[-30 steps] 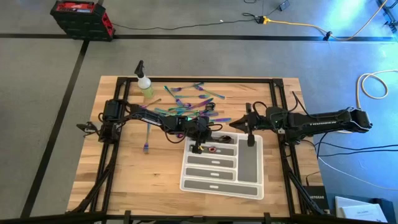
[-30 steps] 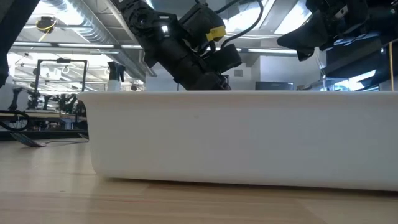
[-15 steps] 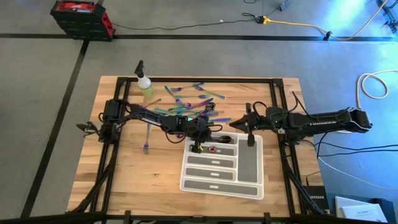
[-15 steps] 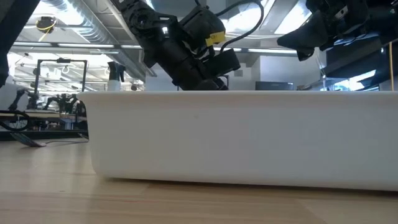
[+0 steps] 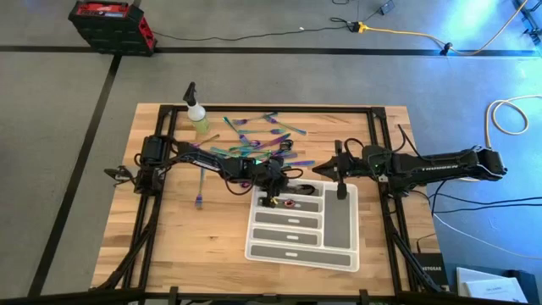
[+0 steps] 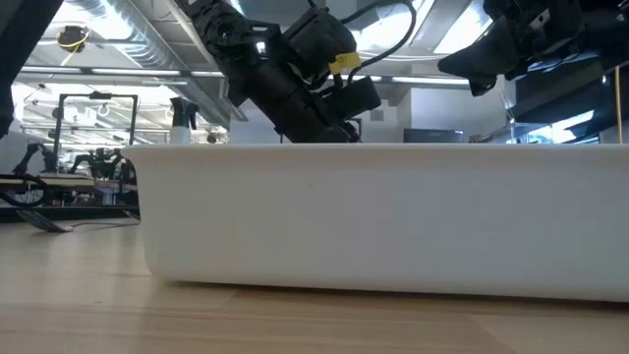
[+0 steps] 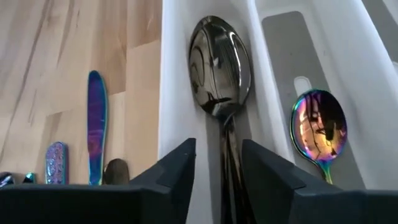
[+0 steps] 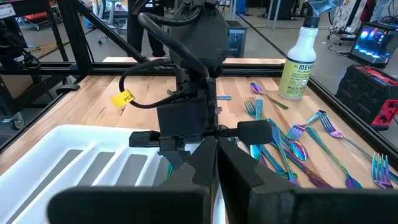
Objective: Sort silverware
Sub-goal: Put the purple fork into the white silverware tray
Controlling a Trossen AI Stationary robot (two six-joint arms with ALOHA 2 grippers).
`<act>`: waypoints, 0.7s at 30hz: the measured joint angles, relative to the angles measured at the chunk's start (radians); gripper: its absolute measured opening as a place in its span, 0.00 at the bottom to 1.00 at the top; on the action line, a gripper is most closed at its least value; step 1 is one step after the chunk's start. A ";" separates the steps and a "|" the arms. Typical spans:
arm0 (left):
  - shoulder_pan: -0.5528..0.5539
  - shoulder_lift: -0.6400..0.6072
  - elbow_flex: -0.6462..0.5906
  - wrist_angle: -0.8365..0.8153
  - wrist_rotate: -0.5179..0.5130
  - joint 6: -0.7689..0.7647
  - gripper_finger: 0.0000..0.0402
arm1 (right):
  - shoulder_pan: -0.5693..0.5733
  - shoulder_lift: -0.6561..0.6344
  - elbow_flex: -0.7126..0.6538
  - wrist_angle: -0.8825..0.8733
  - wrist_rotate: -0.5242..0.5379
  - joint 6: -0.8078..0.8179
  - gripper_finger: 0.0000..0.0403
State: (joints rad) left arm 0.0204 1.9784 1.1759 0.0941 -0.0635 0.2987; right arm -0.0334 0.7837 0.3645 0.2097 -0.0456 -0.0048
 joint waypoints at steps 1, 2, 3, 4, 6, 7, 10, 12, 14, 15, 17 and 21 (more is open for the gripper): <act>0.000 -0.006 0.000 -0.002 0.000 -0.005 0.30 | 0.000 0.000 0.000 0.000 0.000 0.000 0.00; -0.002 -0.009 0.000 0.001 0.000 -0.009 0.31 | 0.000 0.000 0.000 0.000 0.000 0.000 0.00; -0.002 -0.014 0.000 0.017 0.000 -0.013 0.31 | 0.000 0.000 0.000 0.000 0.000 0.000 0.00; -0.003 -0.024 0.000 0.023 0.000 -0.021 0.31 | 0.000 0.000 0.000 0.000 0.000 0.000 0.00; -0.003 -0.031 0.000 0.035 0.000 -0.025 0.31 | 0.000 0.000 0.001 0.002 0.000 0.000 0.00; -0.003 -0.036 0.001 0.033 -0.001 -0.030 0.31 | 0.000 0.000 0.002 0.003 0.001 0.000 0.00; -0.004 -0.063 0.000 -0.008 -0.002 -0.036 0.31 | 0.001 0.000 0.002 0.005 0.064 0.002 0.00; -0.006 -0.116 -0.001 -0.091 -0.010 -0.029 0.31 | 0.001 0.000 0.002 -0.006 0.189 0.010 0.00; 0.000 -0.172 0.000 -0.165 -0.036 -0.038 0.31 | 0.001 0.001 0.002 -0.042 0.327 0.033 0.00; 0.005 -0.200 -0.005 -0.199 -0.045 -0.050 0.31 | 0.000 0.001 0.002 -0.055 0.382 0.047 0.00; 0.018 -0.256 -0.034 -0.230 -0.054 -0.052 0.31 | 0.000 0.006 0.002 -0.067 0.436 0.056 0.00; 0.055 -0.384 -0.157 -0.142 -0.056 -0.067 0.31 | 0.000 0.034 0.007 -0.049 0.475 0.086 0.00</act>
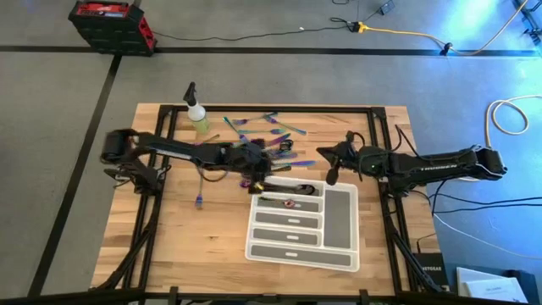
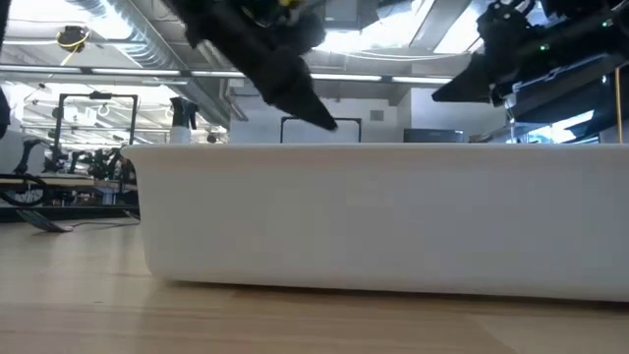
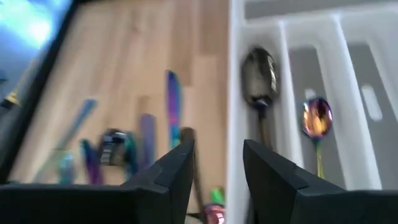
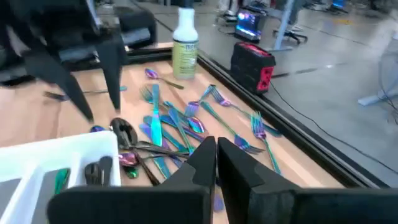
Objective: Sort silverware
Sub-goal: Put the purple fork into the white silverware tray
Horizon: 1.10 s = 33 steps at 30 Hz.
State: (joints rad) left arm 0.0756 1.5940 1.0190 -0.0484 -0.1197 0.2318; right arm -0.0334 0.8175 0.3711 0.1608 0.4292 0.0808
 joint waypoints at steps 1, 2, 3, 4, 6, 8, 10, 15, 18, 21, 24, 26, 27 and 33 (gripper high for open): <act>0.012 -0.034 -0.042 0.040 0.001 -0.015 0.31 | 0.000 0.015 0.009 0.001 0.023 0.014 0.00; 0.023 -0.059 -0.088 0.088 0.002 -0.028 0.31 | 0.000 0.027 0.018 0.003 0.034 0.017 0.00; 0.034 -0.081 -0.136 0.135 0.002 -0.042 0.31 | 0.000 0.041 0.023 0.000 0.039 0.017 0.00; 0.043 -0.102 -0.187 0.183 0.002 -0.052 0.31 | -0.001 0.058 0.035 -0.001 0.038 0.014 0.00; 0.057 -0.127 -0.287 0.301 0.001 -0.071 0.31 | -0.015 0.094 0.060 -0.017 0.014 -0.004 0.00; 0.066 -0.135 -0.373 0.428 0.002 -0.091 0.31 | -0.047 0.132 0.094 -0.032 -0.016 0.001 0.00; 0.074 -0.135 -0.444 0.528 0.008 -0.122 0.31 | -0.100 0.175 0.125 -0.036 -0.065 0.000 0.00; 0.092 -0.135 -0.550 0.695 0.002 -0.187 0.31 | -0.270 0.297 0.202 -0.041 -0.334 0.016 0.00; 0.092 -0.135 -0.568 0.725 -0.004 -0.205 0.31 | -0.359 0.390 0.246 -0.035 -0.467 0.165 0.00; 0.092 -0.135 -0.569 0.728 -0.020 -0.206 0.31 | -0.389 0.487 0.290 -0.024 -0.536 0.190 0.00; 0.097 -0.135 -0.569 0.732 -0.022 -0.206 0.31 | -0.384 0.588 0.367 -0.042 -0.566 0.059 0.00; 0.097 -0.135 -0.569 0.738 -0.022 -0.206 0.31 | -0.372 0.664 0.444 -0.080 -0.608 -0.017 0.00; 0.097 -0.135 -0.569 0.742 -0.022 -0.206 0.31 | -0.370 0.704 0.488 -0.107 -0.618 -0.053 0.00; 0.097 -0.135 -0.569 0.740 -0.022 -0.229 0.31 | -0.358 0.917 0.715 -0.245 -0.633 -0.232 0.00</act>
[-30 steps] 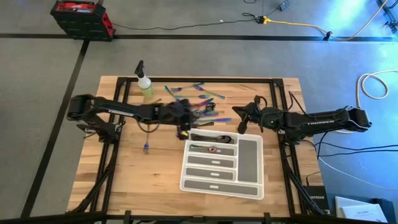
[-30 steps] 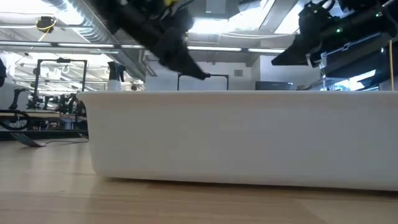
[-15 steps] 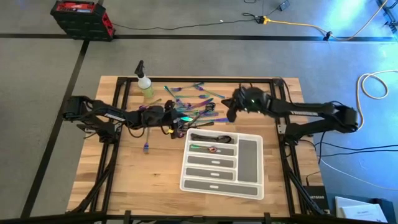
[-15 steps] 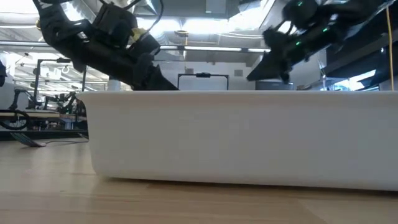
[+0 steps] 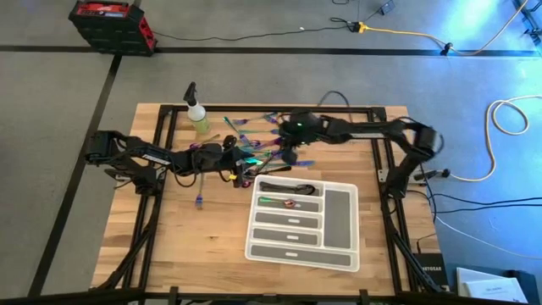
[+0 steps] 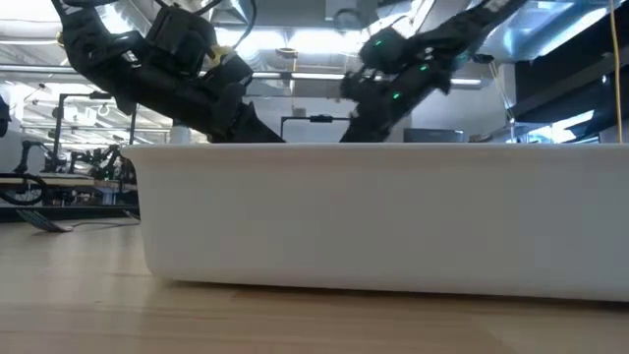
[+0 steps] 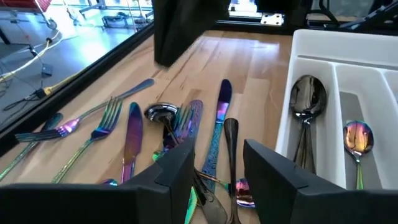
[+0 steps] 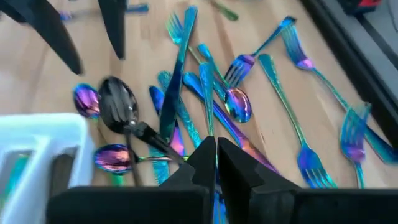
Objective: Sort silverware
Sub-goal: Put the purple fork into the white silverware tray
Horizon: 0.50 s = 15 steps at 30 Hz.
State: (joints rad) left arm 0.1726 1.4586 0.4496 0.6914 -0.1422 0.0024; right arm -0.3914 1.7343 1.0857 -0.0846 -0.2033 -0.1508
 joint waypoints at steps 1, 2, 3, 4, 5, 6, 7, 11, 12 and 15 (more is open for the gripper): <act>0.000 0.000 0.000 0.000 0.000 -0.002 0.31 | -0.001 0.030 0.022 -0.005 0.000 -0.012 0.00; 0.000 0.000 0.000 -0.002 0.000 -0.002 0.31 | -0.002 0.058 0.042 -0.011 0.000 -0.016 0.00; 0.000 0.000 0.000 -0.008 0.000 -0.002 0.31 | -0.002 0.088 0.065 -0.022 -0.001 -0.017 0.00; 0.000 0.000 0.000 -0.010 0.000 -0.003 0.31 | -0.002 0.113 0.091 -0.042 -0.007 -0.015 0.00; 0.000 0.000 0.000 -0.013 0.000 -0.003 0.31 | -0.002 0.140 0.114 -0.067 -0.014 -0.011 0.00; 0.000 0.000 0.000 -0.017 0.000 -0.003 0.31 | -0.002 0.164 0.138 -0.088 -0.018 -0.010 0.00; 0.000 0.000 0.001 -0.024 0.000 -0.003 0.31 | 0.001 0.185 0.159 -0.106 -0.017 -0.010 0.00; 0.000 0.000 0.000 -0.046 0.000 -0.003 0.31 | 0.014 0.263 0.224 -0.151 -0.018 0.027 0.00; 0.000 0.000 0.000 -0.048 0.000 -0.005 0.31 | 0.014 0.276 0.240 -0.164 -0.025 0.037 0.00; 0.000 0.000 0.000 -0.058 0.000 -0.013 0.31 | 0.012 0.316 0.288 -0.228 -0.027 0.041 0.00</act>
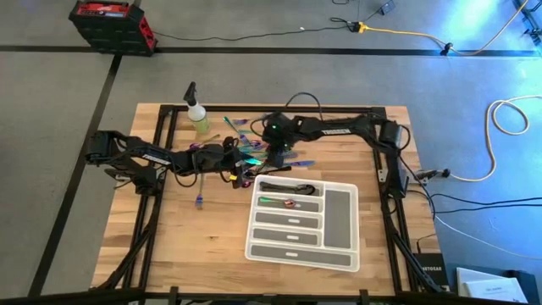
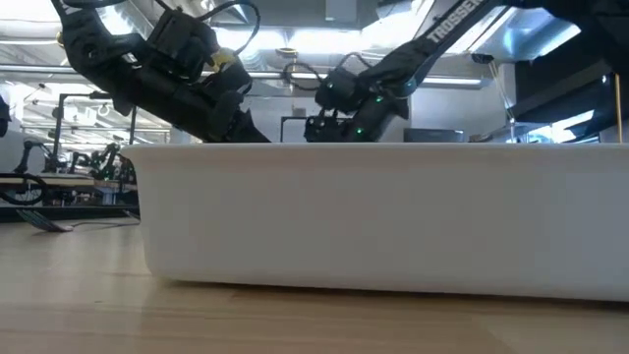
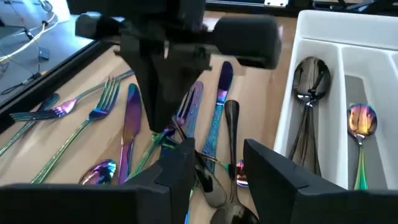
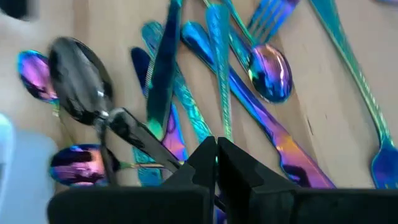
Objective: Sort silverware
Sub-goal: Put the purple fork into the white silverware tray
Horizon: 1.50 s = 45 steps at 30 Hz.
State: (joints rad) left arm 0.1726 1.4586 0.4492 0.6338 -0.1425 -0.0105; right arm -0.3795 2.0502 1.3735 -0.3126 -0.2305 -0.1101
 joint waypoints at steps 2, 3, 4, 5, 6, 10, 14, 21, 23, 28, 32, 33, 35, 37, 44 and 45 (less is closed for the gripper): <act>0.000 0.000 0.000 -0.002 0.000 0.000 0.31 | -0.001 0.025 0.027 -0.038 0.015 0.001 0.00; 0.000 0.000 0.000 -0.002 0.000 0.000 0.31 | -0.001 0.036 0.041 -0.059 0.022 0.000 0.00; 0.000 0.000 0.000 -0.003 0.000 0.000 0.31 | -0.001 0.046 0.056 -0.075 0.028 0.000 0.00; 0.000 0.000 0.000 -0.003 0.000 0.000 0.31 | -0.001 0.054 0.070 -0.082 0.029 -0.005 0.00; 0.000 0.000 0.000 -0.003 0.000 0.000 0.31 | 0.000 0.063 0.082 -0.085 0.029 -0.013 0.00; 0.000 0.000 0.000 -0.004 0.000 0.000 0.31 | 0.001 0.079 0.098 -0.091 0.031 -0.026 0.04; 0.000 0.000 0.000 -0.014 0.000 0.002 0.31 | 0.001 0.079 0.101 -0.083 0.033 -0.028 0.14; 0.000 0.000 0.000 -0.022 0.000 0.003 0.31 | 0.009 0.082 0.101 -0.086 0.045 -0.058 0.20; 0.000 0.000 0.000 -0.023 0.000 0.003 0.31 | 0.013 0.082 0.101 -0.083 0.045 -0.065 0.19; 0.000 0.000 0.000 -0.023 0.000 0.003 0.31 | 0.014 0.082 0.101 -0.082 0.054 -0.072 0.16; 0.000 0.001 0.000 -0.021 0.000 0.006 0.31 | 0.014 0.082 0.100 -0.082 0.054 -0.070 0.13; 0.000 0.001 0.000 -0.021 0.000 0.007 0.31 | 0.014 0.082 0.100 -0.082 0.054 -0.068 0.13; 0.000 0.001 0.000 -0.021 0.000 0.008 0.31 | 0.014 0.082 0.100 -0.083 0.054 -0.055 0.11; 0.000 0.001 0.000 -0.021 0.000 0.010 0.31 | 0.014 0.082 0.100 -0.089 0.056 -0.053 0.10; 0.000 0.001 0.000 -0.021 0.000 0.011 0.31 | 0.014 0.082 0.108 -0.126 0.065 -0.055 0.09; 0.000 0.001 0.000 -0.021 0.000 0.011 0.31 | 0.018 0.084 0.114 -0.137 0.066 -0.059 0.09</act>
State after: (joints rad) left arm 0.1726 1.4593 0.4496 0.6125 -0.1421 0.0002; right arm -0.3616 2.1339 1.4877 -0.4496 -0.1641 -0.1695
